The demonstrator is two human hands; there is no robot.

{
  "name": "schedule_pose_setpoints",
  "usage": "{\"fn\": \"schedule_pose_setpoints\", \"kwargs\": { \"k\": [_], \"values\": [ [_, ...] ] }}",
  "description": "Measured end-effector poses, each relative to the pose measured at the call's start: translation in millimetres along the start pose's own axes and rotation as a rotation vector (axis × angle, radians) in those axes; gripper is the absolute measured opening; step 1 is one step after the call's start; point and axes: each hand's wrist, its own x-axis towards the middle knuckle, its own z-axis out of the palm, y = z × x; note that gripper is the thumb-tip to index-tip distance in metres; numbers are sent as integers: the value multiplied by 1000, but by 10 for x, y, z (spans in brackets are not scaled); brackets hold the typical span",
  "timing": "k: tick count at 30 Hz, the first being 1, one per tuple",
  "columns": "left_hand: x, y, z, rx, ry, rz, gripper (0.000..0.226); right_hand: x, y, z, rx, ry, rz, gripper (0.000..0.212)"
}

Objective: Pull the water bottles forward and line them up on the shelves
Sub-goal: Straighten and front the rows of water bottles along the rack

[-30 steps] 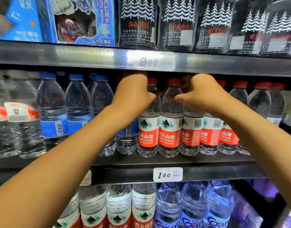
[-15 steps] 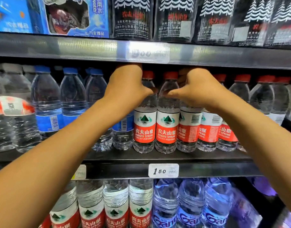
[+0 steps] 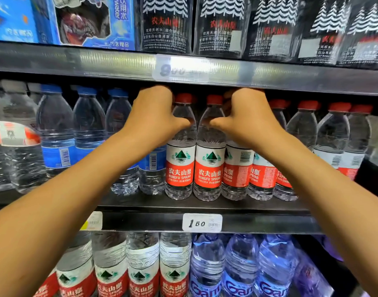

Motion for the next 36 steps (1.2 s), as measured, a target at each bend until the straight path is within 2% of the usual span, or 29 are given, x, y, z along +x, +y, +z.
{"fn": "schedule_pose_setpoints", "kwargs": {
  "k": [4,8,15,28,33,36],
  "values": [
    [-20,13,17,0,39,3,52,-1,42,-33,36,-38,16,47],
    [-39,31,13,13,62,13,55,20,55,9,70,-19,-7,35],
    [-41,30,12,4,40,0,57,15,55,39,55,32,-31,39],
    [-16,26,-25,-44,-39,-19,48,-58,31,57,55,86,-18,40],
    [-70,42,22,11,53,-14,45,-109,47,43,31,120,-43,49],
    [-188,83,93,30,195,41,41,-239,183,-7,106,234,-81,42]
  ]
}}
